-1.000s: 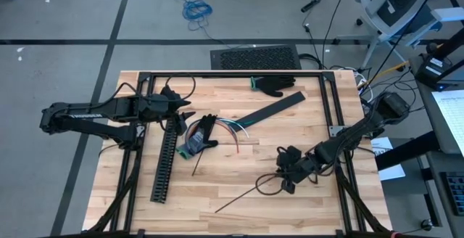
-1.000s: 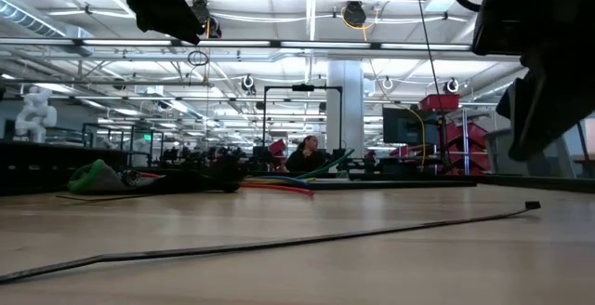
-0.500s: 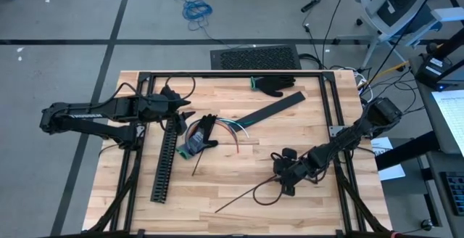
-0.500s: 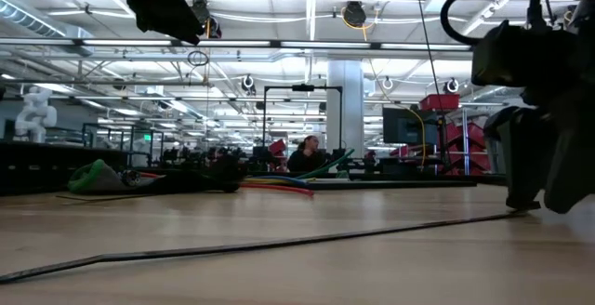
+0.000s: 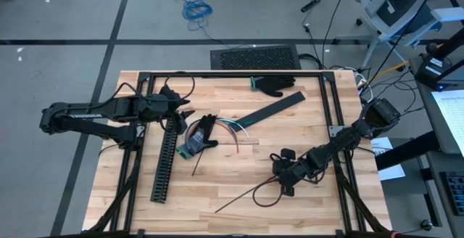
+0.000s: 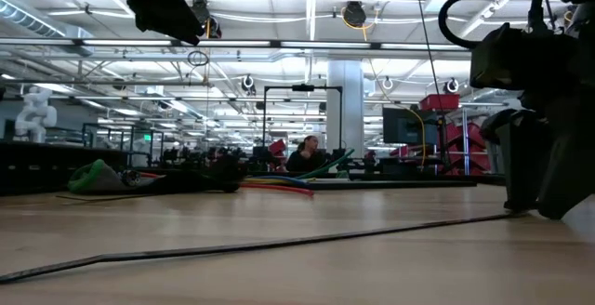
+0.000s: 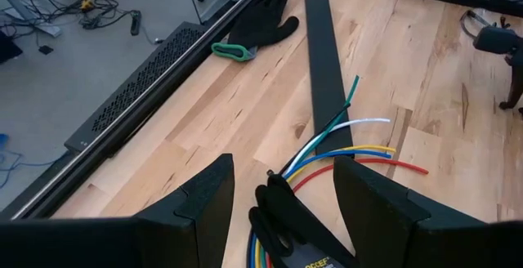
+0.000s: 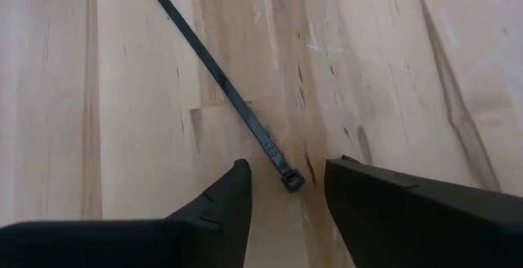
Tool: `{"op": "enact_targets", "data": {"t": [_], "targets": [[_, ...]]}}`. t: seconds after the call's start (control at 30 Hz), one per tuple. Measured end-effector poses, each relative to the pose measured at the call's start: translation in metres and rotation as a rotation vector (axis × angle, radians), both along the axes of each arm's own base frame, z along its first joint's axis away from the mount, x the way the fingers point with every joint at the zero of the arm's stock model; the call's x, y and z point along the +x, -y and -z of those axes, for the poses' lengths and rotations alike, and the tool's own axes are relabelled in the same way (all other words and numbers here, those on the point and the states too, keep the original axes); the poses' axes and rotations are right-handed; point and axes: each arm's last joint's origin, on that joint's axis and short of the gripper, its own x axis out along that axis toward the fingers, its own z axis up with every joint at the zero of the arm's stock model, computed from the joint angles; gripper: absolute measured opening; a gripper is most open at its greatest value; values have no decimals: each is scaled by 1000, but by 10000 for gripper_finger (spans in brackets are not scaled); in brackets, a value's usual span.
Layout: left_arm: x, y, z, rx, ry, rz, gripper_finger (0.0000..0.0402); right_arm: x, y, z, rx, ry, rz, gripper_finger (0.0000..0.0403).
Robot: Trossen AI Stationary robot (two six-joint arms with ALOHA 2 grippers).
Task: Ziptie cables
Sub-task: Wrap the cable wires with the black zip tie
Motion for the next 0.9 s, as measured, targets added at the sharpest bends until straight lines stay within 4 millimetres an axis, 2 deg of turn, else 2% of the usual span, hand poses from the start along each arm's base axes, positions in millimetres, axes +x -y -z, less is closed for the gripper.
{"op": "enact_targets", "data": {"t": [0.27, 0.57, 0.7, 0.9], "targets": [[0, 0, 0, 0, -1, 0, 205, 7, -5, 16, 17, -5, 17, 139], [0, 0, 0, 2, -3, 2, 205, 5, -5, 15, 15, -24, -9, 87], [0, 0, 0, 2, -3, 2, 205, 3, -2, 14, 0, -48, -3, 99], [0, 0, 0, 1, -2, 1, 205, 2, -1, 14, 26, -65, 1, 139]]}}
